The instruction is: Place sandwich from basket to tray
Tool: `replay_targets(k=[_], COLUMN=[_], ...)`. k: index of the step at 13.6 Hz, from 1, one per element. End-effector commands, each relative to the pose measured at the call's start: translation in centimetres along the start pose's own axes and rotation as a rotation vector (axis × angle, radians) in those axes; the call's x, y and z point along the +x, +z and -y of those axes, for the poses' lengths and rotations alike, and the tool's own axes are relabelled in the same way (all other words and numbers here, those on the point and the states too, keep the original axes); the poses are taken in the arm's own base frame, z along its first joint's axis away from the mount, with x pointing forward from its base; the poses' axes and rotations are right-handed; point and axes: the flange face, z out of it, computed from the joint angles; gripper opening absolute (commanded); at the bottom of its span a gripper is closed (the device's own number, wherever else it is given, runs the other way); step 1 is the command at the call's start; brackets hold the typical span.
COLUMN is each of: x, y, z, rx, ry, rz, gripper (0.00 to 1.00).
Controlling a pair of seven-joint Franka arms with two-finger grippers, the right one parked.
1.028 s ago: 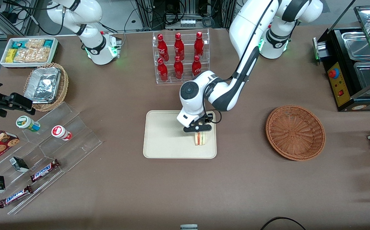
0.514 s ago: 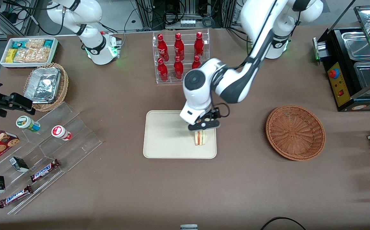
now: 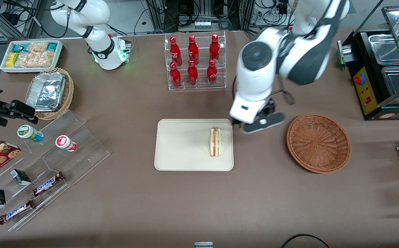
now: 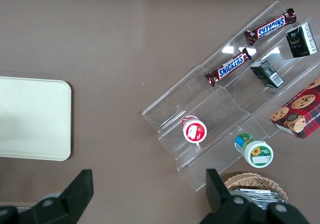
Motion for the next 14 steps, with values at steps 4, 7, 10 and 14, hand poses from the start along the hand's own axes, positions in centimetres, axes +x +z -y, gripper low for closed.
replay_targets(k=[4,7,10,14], x=[3.2,5.2,5.4,4.3], y=[-6.2,-8.8,-9.4,-9.5], z=[12.3,20.6,26.5,32.5], rx=[-0.042,-0.073,-0.1,-0.147], ry=[0.035,0.047,0.108,0.126], rz=[0.104,0.139,0.166,0.163], gripper=[1.0,1.0,1.0,1.0])
